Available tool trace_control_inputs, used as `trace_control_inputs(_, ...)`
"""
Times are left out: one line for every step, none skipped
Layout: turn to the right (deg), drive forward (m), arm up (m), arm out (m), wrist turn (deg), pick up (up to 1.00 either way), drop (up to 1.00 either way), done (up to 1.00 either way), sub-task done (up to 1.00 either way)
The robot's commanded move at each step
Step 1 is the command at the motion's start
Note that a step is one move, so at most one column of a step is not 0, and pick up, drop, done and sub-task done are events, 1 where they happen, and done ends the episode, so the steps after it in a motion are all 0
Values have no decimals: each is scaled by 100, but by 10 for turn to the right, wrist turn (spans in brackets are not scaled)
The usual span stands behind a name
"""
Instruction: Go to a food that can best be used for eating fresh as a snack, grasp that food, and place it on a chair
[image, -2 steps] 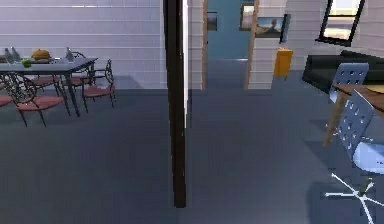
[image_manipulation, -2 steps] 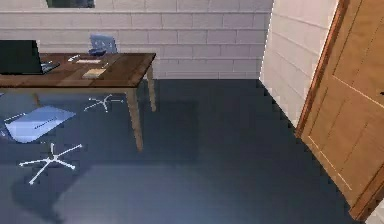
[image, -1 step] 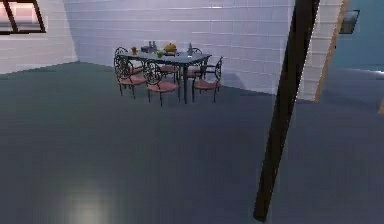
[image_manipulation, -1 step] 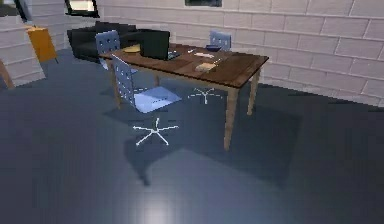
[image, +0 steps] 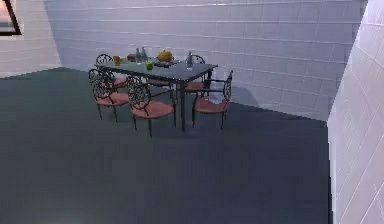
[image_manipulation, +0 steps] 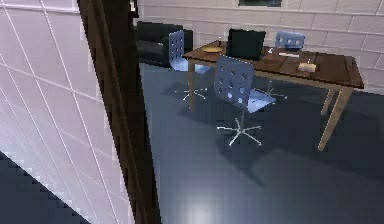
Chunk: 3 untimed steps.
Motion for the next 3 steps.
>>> trace_control_inputs(-120,0,0,0,0,0,0,0,0)
trace_control_inputs(0,10,0,0,0,0,0,0,0)
trace_control_inputs(120,0,0,0,0,0,0,0,0)
